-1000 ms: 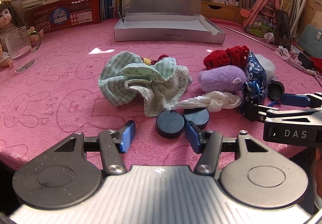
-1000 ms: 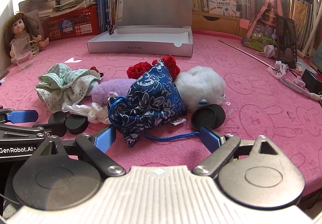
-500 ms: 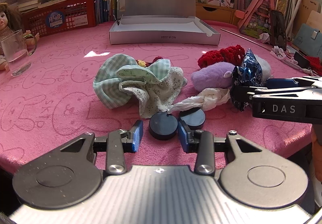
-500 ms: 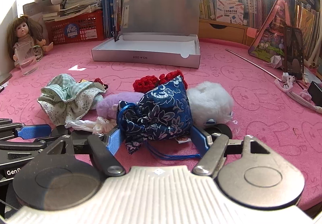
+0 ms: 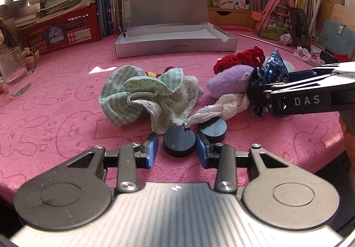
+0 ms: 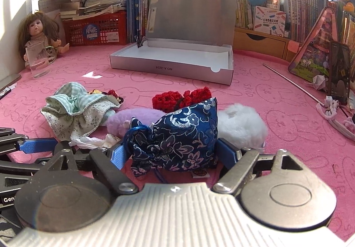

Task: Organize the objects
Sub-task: 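Grasp the black round lid with the left gripper while the right gripper lifts the pouch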

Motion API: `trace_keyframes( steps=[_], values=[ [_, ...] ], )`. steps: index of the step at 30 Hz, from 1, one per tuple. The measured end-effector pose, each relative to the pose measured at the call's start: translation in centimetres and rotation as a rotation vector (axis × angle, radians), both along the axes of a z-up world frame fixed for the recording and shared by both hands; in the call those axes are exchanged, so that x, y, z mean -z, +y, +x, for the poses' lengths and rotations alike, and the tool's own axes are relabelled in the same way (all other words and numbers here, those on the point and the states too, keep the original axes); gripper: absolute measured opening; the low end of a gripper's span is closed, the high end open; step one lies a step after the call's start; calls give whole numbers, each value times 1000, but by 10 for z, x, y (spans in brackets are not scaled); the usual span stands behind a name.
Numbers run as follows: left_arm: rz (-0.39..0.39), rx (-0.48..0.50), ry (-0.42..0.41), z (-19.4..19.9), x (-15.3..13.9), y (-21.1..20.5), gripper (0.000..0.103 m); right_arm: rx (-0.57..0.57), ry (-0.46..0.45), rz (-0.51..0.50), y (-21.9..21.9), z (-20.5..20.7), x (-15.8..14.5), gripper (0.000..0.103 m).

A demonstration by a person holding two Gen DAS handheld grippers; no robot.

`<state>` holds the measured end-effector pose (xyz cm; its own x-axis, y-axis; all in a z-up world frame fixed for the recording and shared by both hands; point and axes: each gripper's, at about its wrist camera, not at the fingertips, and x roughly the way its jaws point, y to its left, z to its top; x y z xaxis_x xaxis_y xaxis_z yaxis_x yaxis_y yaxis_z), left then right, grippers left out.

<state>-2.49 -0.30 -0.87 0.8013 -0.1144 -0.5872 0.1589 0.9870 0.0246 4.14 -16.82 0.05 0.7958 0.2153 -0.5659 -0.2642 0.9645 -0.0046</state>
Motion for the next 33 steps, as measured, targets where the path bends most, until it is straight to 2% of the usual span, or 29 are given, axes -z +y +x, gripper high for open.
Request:
trace_keyframes(
  steps=[2,6,10,16,27,33],
  values=[
    [-13,-2,3,1,-1,1,37,-10,-4,-2,1,-2,0,78],
    [-27,1,2,0,-3,3,37,-5,-17,20,-1,-9,-5,71],
    [-38,4,-7,-1,-7,4,37,18,-68,35,-9,-19,-17,71],
    [-47,13,-43,-4,-17,4,37,64,-96,43,-23,-19,-30,71],
    [-47,44,-97,-5,-38,2,37,99,-112,74,-30,-13,-41,71],
    [-65,56,-135,6,-58,4,37,130,-82,125,-39,-1,-50,70]
  ],
)
